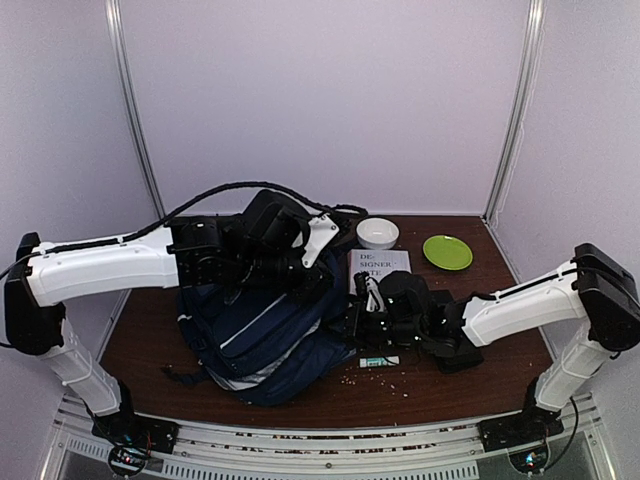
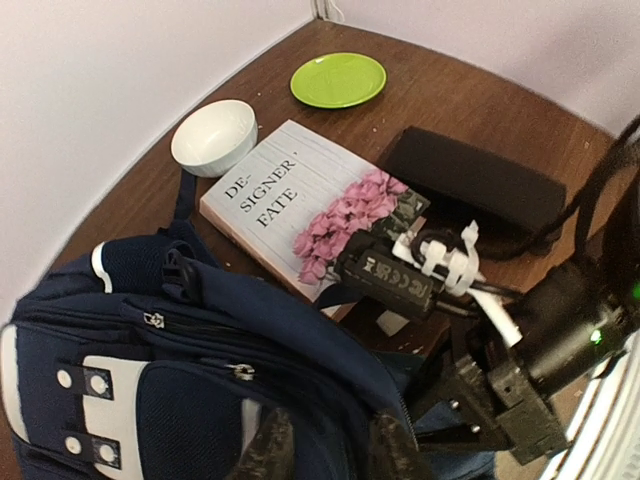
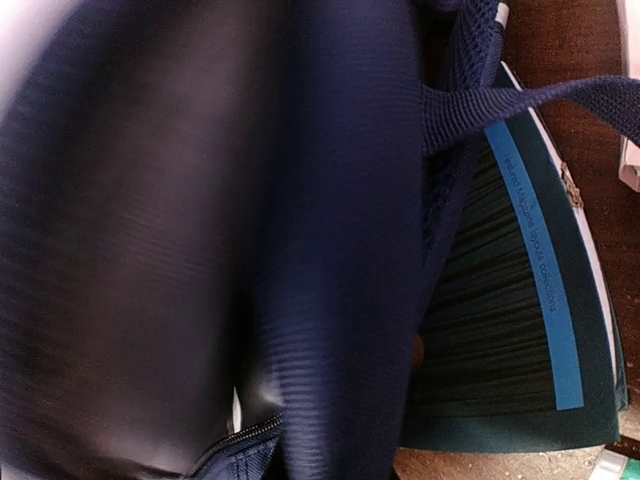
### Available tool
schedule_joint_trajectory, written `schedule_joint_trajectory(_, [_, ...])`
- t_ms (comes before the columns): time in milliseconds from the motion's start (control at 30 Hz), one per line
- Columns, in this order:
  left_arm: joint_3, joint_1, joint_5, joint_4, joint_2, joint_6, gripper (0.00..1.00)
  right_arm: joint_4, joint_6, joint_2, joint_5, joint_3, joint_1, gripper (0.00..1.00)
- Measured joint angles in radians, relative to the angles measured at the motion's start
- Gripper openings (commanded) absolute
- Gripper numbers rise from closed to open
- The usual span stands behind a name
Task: Pack the student bag
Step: Adjust the student bag at the center of the board.
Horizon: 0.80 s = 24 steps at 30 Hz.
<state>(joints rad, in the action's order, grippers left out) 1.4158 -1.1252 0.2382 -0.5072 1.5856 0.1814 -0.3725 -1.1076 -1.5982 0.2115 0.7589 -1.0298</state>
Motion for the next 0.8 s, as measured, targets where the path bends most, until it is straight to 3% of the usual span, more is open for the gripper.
schedule_joint_trajectory(100, [-0.002,0.001,-0.008,0.009,-0.021,-0.010,0.71,0.021,0.005,0.010,-0.004,0.000,0.000,0.00])
schedule_joint_trajectory(200, [-0.026,0.001,-0.014,0.007,-0.068,-0.011,0.75,0.045,0.009,0.022,-0.006,0.000,0.003,0.00])
schedule_joint_trajectory(500, [-0.213,-0.014,-0.105,-0.085,-0.229,-0.023,0.77,0.082,0.010,0.067,0.021,0.000,0.018,0.00])
schedule_joint_trajectory(800, [-0.362,-0.055,-0.217,-0.108,-0.262,-0.022,0.79,-0.024,-0.037,0.119,0.111,-0.069,0.055,0.00])
